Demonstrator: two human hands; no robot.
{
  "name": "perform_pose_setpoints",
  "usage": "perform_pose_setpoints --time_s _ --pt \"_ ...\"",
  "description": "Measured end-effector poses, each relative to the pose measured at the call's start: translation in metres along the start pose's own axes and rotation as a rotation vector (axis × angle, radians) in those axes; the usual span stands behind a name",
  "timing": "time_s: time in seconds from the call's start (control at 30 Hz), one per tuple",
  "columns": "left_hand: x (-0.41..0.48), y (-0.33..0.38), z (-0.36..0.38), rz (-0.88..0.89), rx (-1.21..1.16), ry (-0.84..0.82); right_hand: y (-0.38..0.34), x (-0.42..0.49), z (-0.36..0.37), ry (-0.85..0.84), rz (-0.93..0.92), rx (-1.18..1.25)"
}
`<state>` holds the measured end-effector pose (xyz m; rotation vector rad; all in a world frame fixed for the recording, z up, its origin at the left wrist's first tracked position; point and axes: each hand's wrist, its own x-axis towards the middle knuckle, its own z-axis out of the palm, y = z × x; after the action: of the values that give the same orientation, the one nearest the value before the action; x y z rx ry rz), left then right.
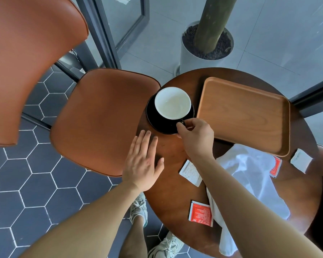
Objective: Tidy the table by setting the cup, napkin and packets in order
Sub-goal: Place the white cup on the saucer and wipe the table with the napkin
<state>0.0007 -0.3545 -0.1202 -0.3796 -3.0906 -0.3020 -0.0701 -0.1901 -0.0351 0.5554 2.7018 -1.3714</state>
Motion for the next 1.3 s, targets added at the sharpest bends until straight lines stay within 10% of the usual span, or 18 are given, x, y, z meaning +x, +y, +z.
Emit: perform_pose_setpoints --time_s 0.33,0.53,0.87,1.3 --pt "0.0 0.0 -0.001 -0.004 0.023 -0.02 0.005 -0.017 -0.012 -0.092 -0.089 -0.077" --pt "0.0 0.0 -0.001 -0.009 0.056 -0.029 0.042 -0.063 -0.073 0.058 -0.42 -0.585" --pt "0.0 0.001 -0.002 -0.015 0.029 -0.019 0.147 -0.088 -0.082 -0.181 -0.132 -0.933" --pt "0.002 0.014 -0.013 -0.044 -0.037 -0.001 0.174 -0.089 -0.067 -0.015 -0.221 -0.895"
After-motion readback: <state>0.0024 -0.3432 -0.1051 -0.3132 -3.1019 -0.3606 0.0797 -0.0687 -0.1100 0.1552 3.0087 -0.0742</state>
